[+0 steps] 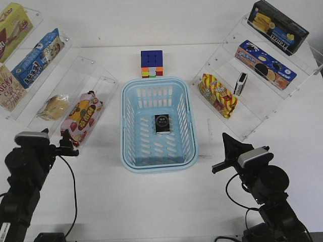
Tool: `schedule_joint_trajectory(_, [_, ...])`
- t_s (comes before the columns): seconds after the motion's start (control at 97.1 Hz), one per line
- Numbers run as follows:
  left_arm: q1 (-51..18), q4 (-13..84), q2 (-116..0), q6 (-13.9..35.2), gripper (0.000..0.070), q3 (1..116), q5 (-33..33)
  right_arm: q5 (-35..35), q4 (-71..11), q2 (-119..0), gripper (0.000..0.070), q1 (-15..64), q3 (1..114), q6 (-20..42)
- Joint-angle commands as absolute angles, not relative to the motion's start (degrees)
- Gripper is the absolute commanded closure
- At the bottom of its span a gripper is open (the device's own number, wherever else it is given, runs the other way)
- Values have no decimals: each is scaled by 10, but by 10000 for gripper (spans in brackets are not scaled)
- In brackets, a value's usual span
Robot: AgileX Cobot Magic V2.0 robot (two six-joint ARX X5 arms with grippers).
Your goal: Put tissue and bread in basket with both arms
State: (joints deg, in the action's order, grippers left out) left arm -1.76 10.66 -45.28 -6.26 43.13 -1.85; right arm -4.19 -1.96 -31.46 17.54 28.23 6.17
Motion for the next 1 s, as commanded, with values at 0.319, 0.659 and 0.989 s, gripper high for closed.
schedule_joint_trajectory(0.319, [-17, 49, -671, -256, 118, 544, -127, -41, -17, -316, 696, 177, 287, 69])
schedule_joint_trajectory(0.659, [-17, 28, -742, -263, 570, 566, -167, -41, -17, -316, 696, 177, 287, 69])
schedule_joint_trajectory(0.989, [-99, 58, -648, -76, 700, 686, 131, -40, -17, -316, 696, 177, 287, 76])
